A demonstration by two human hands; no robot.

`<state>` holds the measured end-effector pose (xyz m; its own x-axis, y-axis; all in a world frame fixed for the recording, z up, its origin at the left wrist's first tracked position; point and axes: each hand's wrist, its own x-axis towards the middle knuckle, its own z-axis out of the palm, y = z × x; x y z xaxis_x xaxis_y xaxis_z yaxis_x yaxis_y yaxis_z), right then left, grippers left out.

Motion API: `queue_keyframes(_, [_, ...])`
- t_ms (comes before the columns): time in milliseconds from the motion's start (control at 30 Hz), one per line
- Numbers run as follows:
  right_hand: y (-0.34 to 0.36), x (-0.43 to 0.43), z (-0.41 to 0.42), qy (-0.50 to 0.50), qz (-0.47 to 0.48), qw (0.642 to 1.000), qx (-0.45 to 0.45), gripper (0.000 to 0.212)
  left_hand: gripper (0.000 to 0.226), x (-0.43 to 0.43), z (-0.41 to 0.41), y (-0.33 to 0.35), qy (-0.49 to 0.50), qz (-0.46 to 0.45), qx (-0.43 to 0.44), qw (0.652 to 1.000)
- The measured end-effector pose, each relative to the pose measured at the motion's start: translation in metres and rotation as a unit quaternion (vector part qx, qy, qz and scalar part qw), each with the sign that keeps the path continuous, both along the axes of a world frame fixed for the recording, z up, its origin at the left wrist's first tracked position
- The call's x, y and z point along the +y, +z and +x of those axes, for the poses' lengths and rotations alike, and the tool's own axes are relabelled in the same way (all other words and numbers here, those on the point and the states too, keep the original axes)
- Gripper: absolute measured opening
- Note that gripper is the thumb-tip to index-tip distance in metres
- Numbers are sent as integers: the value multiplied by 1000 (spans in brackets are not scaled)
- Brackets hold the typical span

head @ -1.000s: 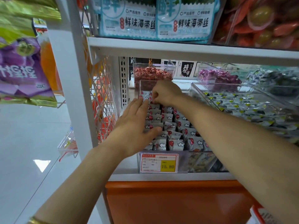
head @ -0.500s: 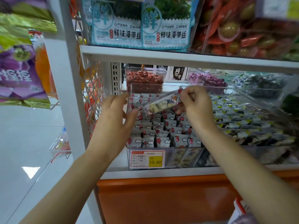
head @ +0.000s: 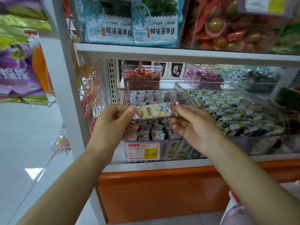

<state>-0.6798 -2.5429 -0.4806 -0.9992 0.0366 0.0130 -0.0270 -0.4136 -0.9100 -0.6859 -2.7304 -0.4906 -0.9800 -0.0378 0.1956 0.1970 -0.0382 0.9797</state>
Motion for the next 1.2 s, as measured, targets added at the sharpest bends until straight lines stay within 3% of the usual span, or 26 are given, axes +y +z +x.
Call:
queue_keyframes(133, [1, 2, -2, 26, -54, 997, -42, 5, 25, -1, -1, 4, -61, 88, -43, 993])
queue_keyframes(300, [0, 1, -4, 71, -206, 969, -118, 19, 9, 0, -3, 6, -98, 195, -85, 972])
queue_keyframes(533, [1, -2, -2, 90, -252, 959, -90, 6, 12, -1, -7, 11, -122, 329, -139, 926])
queue_keyframes(600, [0, -3, -2, 62, -208, 974, -63, 7, 13, 0, -8, 10, -113, 308, -130, 936])
queue_keyframes(700, [-2, 1, -3, 4, -54, 998, 18, 16, 10, -1, -6, 9, -104, 215, -103, 966])
queue_keyframes(867, [-5, 4, 0, -54, 168, 973, 151, 12, 26, -3, 0, 11, -150, 111, -67, 980])
queue_keyframes(1033, [-7, 3, 2, -43, 194, 968, 153, 16, 41, -6, 1, 12, -129, 29, -7, 991])
queue_keyframes(1200, [-11, 3, -2, -51, 239, 956, 162, 11, 42, -7, 3, 13, -135, -11, 15, 991])
